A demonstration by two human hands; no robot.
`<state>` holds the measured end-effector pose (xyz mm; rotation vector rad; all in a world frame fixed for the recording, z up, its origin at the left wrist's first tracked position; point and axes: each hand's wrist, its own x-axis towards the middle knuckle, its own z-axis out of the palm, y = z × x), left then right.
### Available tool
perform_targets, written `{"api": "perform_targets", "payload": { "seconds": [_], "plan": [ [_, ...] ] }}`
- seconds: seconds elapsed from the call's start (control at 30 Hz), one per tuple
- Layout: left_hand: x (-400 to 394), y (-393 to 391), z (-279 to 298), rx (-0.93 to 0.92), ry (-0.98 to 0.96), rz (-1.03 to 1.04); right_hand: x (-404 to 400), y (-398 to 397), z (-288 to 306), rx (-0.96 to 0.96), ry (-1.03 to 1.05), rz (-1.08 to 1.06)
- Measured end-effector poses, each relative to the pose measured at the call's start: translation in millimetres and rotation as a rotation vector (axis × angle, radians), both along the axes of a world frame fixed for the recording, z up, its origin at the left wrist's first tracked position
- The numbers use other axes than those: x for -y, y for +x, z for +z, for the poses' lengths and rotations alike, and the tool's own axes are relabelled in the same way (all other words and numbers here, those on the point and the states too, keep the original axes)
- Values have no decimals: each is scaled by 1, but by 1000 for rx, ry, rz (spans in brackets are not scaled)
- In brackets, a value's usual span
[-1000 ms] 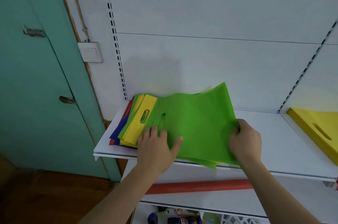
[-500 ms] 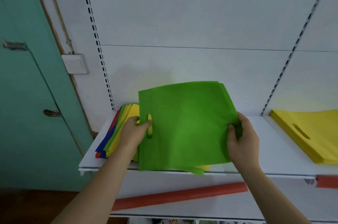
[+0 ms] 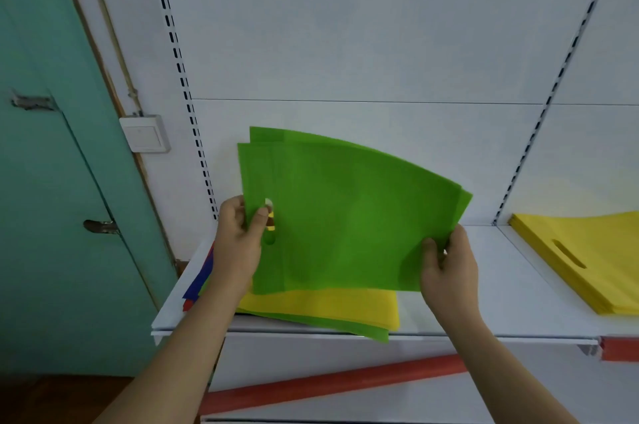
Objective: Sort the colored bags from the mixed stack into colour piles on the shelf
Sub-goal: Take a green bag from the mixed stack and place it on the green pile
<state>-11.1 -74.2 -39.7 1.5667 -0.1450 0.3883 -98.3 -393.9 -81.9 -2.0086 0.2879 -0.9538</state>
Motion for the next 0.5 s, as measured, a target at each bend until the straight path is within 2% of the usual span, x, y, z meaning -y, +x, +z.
{"api": "perform_targets", "payload": {
  "seconds": [0.07, 0.2, 0.37, 0.5],
  "plan": [
    [0, -3, -12, -12, -35, 14, -2, -1, -10, -57, -11, 7],
    [-4, -8, -26, -44, 159, 26, -4, -2, -12, -110, -3, 3],
    [0, -12, -19, 4, 275, 110, -7, -13, 1, -9, 9, -71],
    [21, -14, -17, 71, 280, 60, -2, -38, 4, 20, -24, -117]
  ]
}}
